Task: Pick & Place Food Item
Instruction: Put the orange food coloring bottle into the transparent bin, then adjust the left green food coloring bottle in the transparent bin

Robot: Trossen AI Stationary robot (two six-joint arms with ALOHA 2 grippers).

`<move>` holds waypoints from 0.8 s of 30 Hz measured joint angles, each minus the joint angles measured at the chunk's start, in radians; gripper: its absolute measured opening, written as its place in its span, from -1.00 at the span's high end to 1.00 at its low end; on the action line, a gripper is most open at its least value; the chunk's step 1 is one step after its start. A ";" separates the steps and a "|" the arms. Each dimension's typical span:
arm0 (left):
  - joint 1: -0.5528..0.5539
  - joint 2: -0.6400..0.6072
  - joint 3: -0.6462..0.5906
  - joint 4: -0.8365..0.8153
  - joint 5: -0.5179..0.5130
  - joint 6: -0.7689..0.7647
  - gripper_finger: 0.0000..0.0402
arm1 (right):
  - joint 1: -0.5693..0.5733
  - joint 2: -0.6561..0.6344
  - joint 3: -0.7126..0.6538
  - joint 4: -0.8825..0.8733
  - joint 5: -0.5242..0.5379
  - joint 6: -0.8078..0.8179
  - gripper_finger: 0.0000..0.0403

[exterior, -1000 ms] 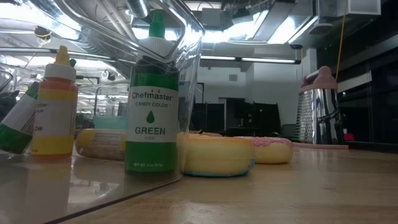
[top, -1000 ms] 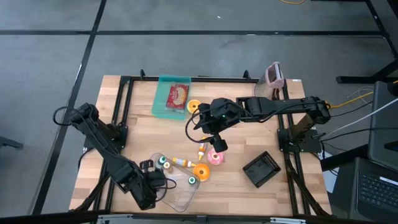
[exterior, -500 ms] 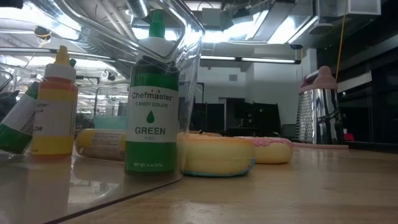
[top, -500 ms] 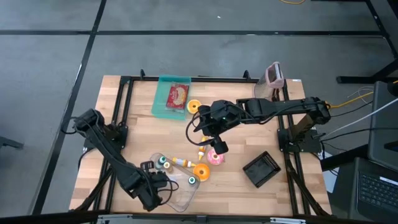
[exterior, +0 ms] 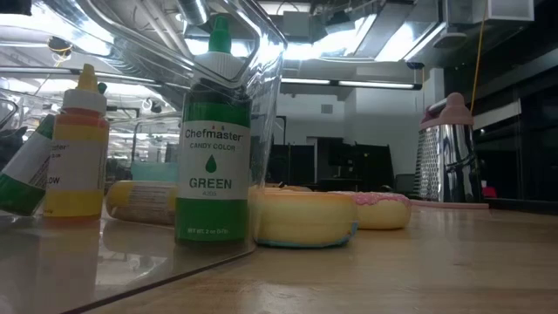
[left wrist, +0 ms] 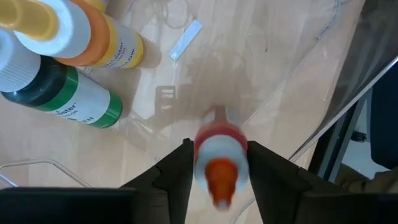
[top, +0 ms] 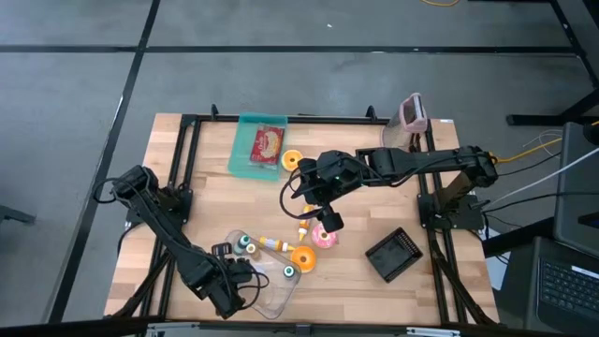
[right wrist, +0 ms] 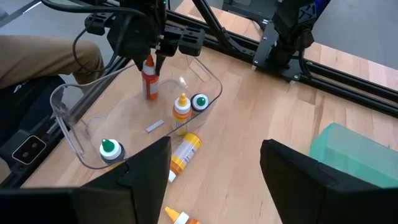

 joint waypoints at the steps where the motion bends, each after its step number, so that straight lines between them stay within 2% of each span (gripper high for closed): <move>1: 0.000 0.000 0.000 0.000 0.000 0.000 0.27 | 0.000 0.000 0.000 0.000 0.000 0.000 -0.22; 10: 0.000 -0.009 0.000 0.002 0.007 0.001 0.34 | 0.000 0.000 0.000 -0.001 0.000 0.000 -0.21; 17: 0.000 -0.040 0.000 0.005 -0.046 0.001 0.22 | 0.000 0.000 0.000 -0.001 0.000 -0.001 -0.21; 24: 0.000 -0.051 0.000 0.008 -0.049 0.001 0.16 | 0.000 0.000 0.000 -0.002 0.000 -0.003 -0.21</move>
